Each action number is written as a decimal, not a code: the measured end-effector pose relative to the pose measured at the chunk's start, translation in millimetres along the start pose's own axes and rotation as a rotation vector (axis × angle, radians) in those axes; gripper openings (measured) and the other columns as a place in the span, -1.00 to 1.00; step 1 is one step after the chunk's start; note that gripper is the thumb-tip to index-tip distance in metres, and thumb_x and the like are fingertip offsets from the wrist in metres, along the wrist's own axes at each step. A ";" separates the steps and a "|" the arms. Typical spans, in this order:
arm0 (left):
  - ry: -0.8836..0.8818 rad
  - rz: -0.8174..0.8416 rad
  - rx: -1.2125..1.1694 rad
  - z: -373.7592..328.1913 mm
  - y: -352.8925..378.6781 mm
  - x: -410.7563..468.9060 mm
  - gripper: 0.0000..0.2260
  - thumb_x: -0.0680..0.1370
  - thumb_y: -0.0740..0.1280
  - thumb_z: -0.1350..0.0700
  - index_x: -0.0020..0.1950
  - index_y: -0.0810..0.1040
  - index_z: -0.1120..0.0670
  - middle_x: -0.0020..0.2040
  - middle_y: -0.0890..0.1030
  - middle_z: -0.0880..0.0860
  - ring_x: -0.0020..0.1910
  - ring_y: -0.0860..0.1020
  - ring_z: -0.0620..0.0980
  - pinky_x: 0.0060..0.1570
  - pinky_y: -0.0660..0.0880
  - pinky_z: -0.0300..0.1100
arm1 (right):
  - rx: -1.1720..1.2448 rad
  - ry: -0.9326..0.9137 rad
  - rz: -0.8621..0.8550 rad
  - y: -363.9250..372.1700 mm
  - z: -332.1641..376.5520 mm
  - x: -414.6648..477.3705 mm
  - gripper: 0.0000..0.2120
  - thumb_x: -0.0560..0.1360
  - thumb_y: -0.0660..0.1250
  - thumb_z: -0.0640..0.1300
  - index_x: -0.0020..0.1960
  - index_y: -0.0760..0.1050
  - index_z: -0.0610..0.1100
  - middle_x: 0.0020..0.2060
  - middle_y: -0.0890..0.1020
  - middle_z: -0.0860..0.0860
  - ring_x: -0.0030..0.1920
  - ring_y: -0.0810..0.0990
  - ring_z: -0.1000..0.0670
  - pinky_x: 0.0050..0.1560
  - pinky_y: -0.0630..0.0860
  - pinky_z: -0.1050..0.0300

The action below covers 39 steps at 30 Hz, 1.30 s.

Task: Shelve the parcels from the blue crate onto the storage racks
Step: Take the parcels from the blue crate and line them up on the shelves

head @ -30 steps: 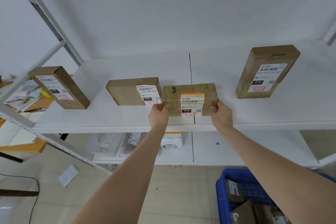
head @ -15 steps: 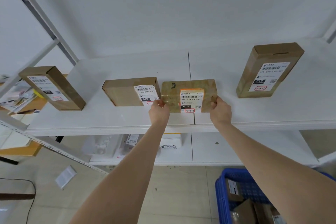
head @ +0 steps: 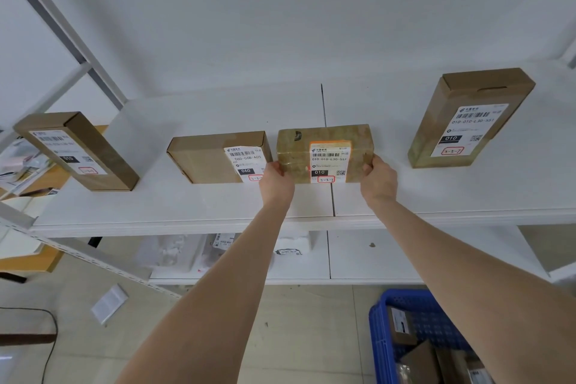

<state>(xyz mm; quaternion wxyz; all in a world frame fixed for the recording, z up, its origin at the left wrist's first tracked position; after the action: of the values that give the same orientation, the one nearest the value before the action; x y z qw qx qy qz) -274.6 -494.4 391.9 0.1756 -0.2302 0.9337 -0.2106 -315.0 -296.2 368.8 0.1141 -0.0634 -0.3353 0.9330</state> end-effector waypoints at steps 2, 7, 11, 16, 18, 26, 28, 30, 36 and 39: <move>0.011 0.001 0.002 -2.3 1.6 1.6 -0.72 0.52 0.09 0.28 0.18 0.45 0.20 -0.04 0.54 0.15 0.01 0.48 0.18 -0.10 0.39 -0.11 | -0.002 -0.002 -0.001 0.4 0.4 3.3 -0.70 0.60 0.07 -0.24 0.25 0.47 -0.20 0.05 0.59 -0.23 0.07 0.53 -0.24 -0.01 0.41 0.07; 0.007 0.004 0.010 -5.2 5.0 5.6 -0.70 0.54 0.10 0.27 0.24 0.43 0.23 0.09 0.56 0.20 0.11 0.50 0.20 -0.09 0.39 -0.11 | -0.015 -0.005 -0.010 1.1 2.2 10.4 -0.70 0.61 0.06 -0.25 0.25 0.46 -0.21 0.05 0.59 -0.24 0.09 0.52 -0.25 0.01 0.42 0.03; 0.016 -0.003 0.011 -5.5 6.8 8.9 -0.69 0.54 0.11 0.25 0.26 0.43 0.21 0.09 0.57 0.19 0.12 0.50 0.20 -0.05 0.42 -0.09 | -0.005 0.003 -0.005 2.7 2.0 13.3 -0.70 0.61 0.05 -0.23 0.24 0.46 -0.20 0.04 0.59 -0.22 0.07 0.53 -0.24 -0.04 0.39 0.09; 0.022 -0.002 0.008 -5.8 7.3 9.1 -0.68 0.56 0.10 0.25 0.30 0.40 0.19 0.12 0.56 0.18 0.13 0.49 0.19 -0.05 0.42 -0.09 | 0.041 0.016 0.019 2.1 3.8 12.8 -0.68 0.61 0.04 -0.23 0.27 0.45 -0.19 0.07 0.58 -0.21 0.09 0.53 -0.23 0.02 0.43 0.06; 0.021 -0.006 0.002 -6.8 7.8 7.8 -0.67 0.57 0.09 0.26 0.33 0.37 0.19 0.14 0.54 0.18 0.13 0.48 0.17 -0.04 0.41 -0.09 | 0.044 0.022 0.034 0.8 4.7 11.2 -0.67 0.61 0.03 -0.23 0.29 0.44 -0.20 0.09 0.57 -0.21 0.11 0.52 -0.23 0.03 0.42 0.06; 0.035 0.000 0.051 -7.5 10.5 4.3 -0.72 0.61 0.07 0.22 0.28 0.40 0.21 0.15 0.54 0.20 0.04 0.47 0.15 -0.12 0.38 -0.11 | 0.057 0.061 0.091 3.2 2.7 2.8 -0.67 0.57 0.07 -0.25 0.32 0.35 -0.18 0.09 0.57 -0.20 0.09 0.53 -0.22 -0.02 0.43 0.06; 0.033 0.012 0.060 -7.0 10.8 4.4 -0.72 0.61 0.07 0.22 0.27 0.41 0.21 0.14 0.54 0.20 0.05 0.48 0.16 -0.12 0.38 -0.11 | 0.062 0.065 0.098 3.2 3.8 0.9 -0.66 0.57 0.08 -0.25 0.33 0.34 -0.19 0.10 0.57 -0.20 0.10 0.53 -0.22 -0.03 0.42 0.07; 0.028 0.026 0.075 -7.0 11.2 4.3 -0.73 0.60 0.07 0.23 0.27 0.41 0.21 0.14 0.54 0.20 0.07 0.49 0.18 -0.13 0.38 -0.11 | 0.056 0.065 0.104 2.7 4.7 -0.8 -0.67 0.57 0.08 -0.26 0.33 0.33 -0.20 0.11 0.57 -0.20 0.11 0.53 -0.22 -0.02 0.42 0.06; 0.025 0.085 0.131 -6.5 12.3 2.6 -0.72 0.58 0.04 0.28 0.26 0.38 0.23 0.13 0.53 0.23 0.05 0.49 0.22 -0.12 0.39 -0.09 | 0.027 0.086 0.119 2.8 2.0 -5.0 -0.67 0.55 0.07 -0.33 0.30 0.32 -0.22 0.12 0.56 -0.21 0.12 0.53 -0.24 0.02 0.45 0.03; 0.006 0.096 0.154 -6.5 10.0 -1.3 -0.70 0.58 0.04 0.28 0.28 0.37 0.23 0.15 0.53 0.23 0.08 0.48 0.22 -0.09 0.40 -0.08 | 0.031 0.090 0.127 -0.3 3.4 -8.2 -0.66 0.55 0.07 -0.33 0.31 0.30 -0.23 0.13 0.55 -0.21 0.15 0.52 -0.24 0.06 0.45 -0.01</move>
<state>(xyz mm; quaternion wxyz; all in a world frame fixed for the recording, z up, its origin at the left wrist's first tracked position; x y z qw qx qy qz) -279.8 -483.6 392.9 0.2000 -0.1705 0.9252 -0.2739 -307.7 -300.2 371.9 0.0708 -0.1246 -0.3108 0.9396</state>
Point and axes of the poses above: each hand's wrist, its own x-axis towards the middle knuckle, its own y-axis out of the palm, z = x × y, the point moved 4 cm from there along x, towards the middle knuckle
